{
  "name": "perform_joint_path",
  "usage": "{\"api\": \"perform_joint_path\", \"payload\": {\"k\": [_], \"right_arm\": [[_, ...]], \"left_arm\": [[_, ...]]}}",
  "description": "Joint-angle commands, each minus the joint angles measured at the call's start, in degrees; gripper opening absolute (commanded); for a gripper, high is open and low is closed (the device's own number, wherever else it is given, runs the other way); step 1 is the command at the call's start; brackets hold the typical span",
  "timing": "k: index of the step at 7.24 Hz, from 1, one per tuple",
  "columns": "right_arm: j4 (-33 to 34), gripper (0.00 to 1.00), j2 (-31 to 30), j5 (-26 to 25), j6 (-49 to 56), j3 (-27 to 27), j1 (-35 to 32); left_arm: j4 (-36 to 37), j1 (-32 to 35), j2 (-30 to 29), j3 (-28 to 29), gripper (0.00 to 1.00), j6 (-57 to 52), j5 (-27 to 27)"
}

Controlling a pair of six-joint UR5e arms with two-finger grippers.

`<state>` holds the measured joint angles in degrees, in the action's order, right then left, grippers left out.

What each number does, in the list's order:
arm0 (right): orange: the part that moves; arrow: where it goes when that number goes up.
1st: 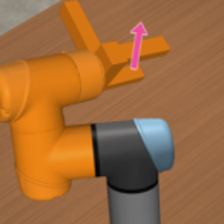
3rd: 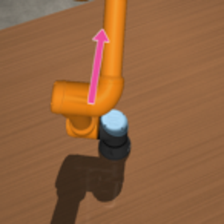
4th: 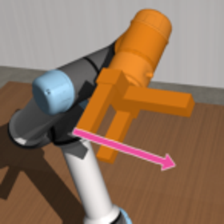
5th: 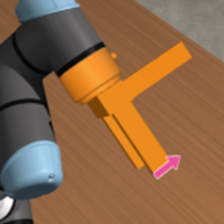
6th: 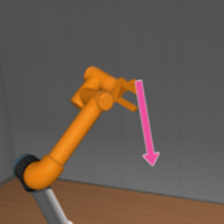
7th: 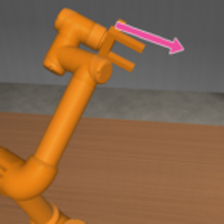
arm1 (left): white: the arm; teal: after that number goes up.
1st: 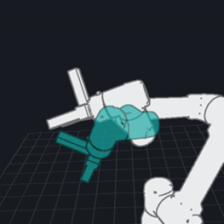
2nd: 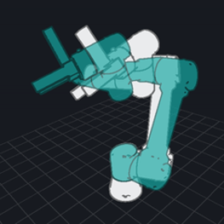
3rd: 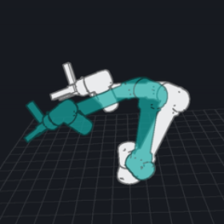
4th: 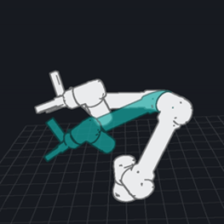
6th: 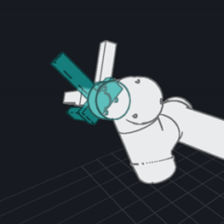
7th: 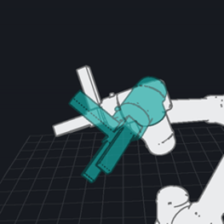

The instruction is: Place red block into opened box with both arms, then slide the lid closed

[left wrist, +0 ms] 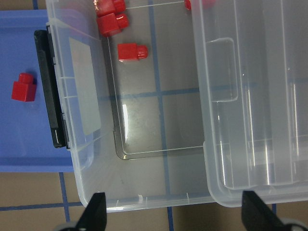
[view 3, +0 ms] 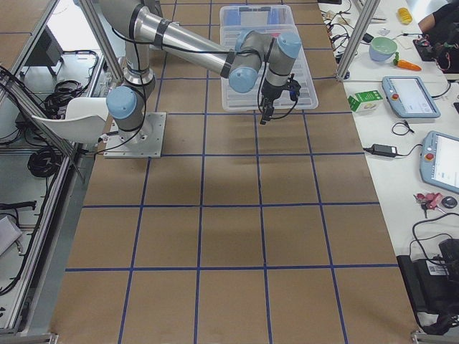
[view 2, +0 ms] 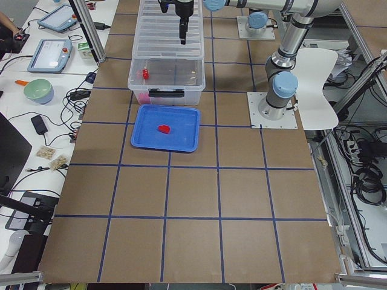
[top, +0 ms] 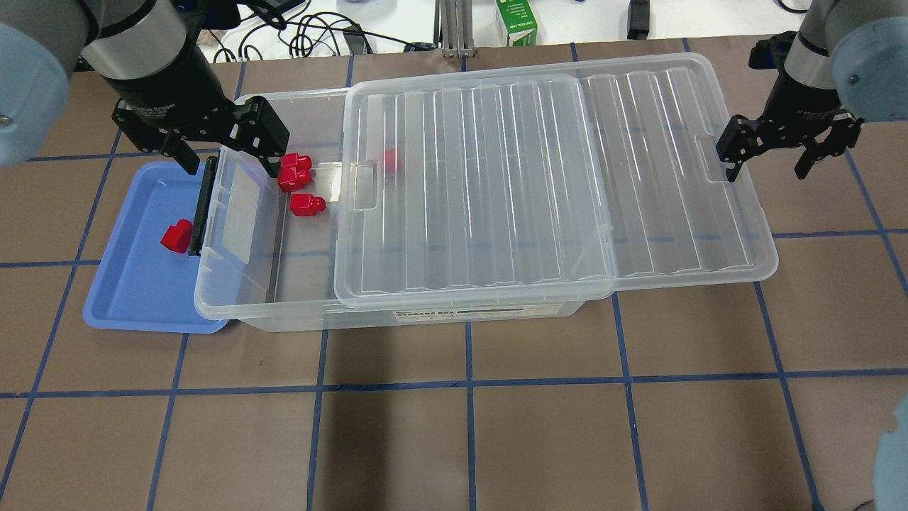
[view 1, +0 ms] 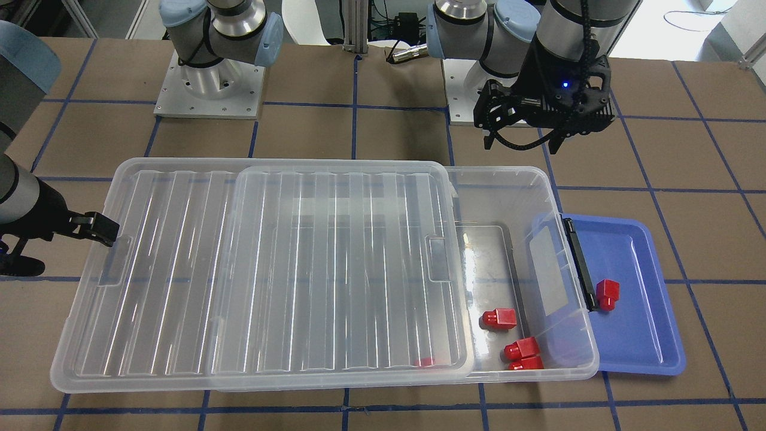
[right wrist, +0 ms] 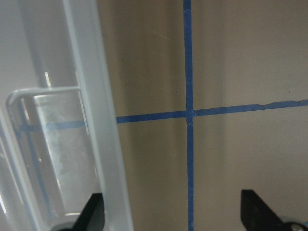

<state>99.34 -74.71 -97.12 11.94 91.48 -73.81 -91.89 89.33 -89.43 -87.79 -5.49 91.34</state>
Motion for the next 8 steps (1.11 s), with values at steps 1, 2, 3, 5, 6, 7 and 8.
{"api": "perform_joint_path", "payload": {"k": [1,2,3,5,6,7,8], "right_arm": [[0.0,1.0,0.0,-0.1,0.6,-0.1,0.4],[0.0,1.0,0.0,0.0,0.6,-0.1,0.4],[-0.2,1.0,-0.1,0.1,0.6,-0.1,0.4],[-1.9,1.0,-2.3,1.5,-0.3,-1.1,-0.2],[-4.1,1.0,-5.7,3.6,-0.4,-1.1,-0.2],[-5.5,1.0,-8.5,3.7,-0.5,-1.0,-0.3],[-7.0,1.0,-9.7,4.1,-0.6,-1.0,-0.5]], "left_arm": [[-0.2,-9.3,-0.5,-1.0,1.0,-11.8,-0.6],[0.1,-14.7,-1.8,-1.3,1.0,-20.3,-0.6],[1.1,-18.6,-3.8,-1.3,1.0,-27.2,-0.6],[6.7,-22.9,-9.2,-2.6,1.0,-36.9,-0.5],[11.9,-25.8,-12.2,-4.3,1.0,-43.4,-0.6],[16.6,-27.9,-14.5,-6.4,1.0,-45.0,-1.8],[22.0,-28.1,-16.7,-8.7,1.0,-46.6,-2.2]]}}
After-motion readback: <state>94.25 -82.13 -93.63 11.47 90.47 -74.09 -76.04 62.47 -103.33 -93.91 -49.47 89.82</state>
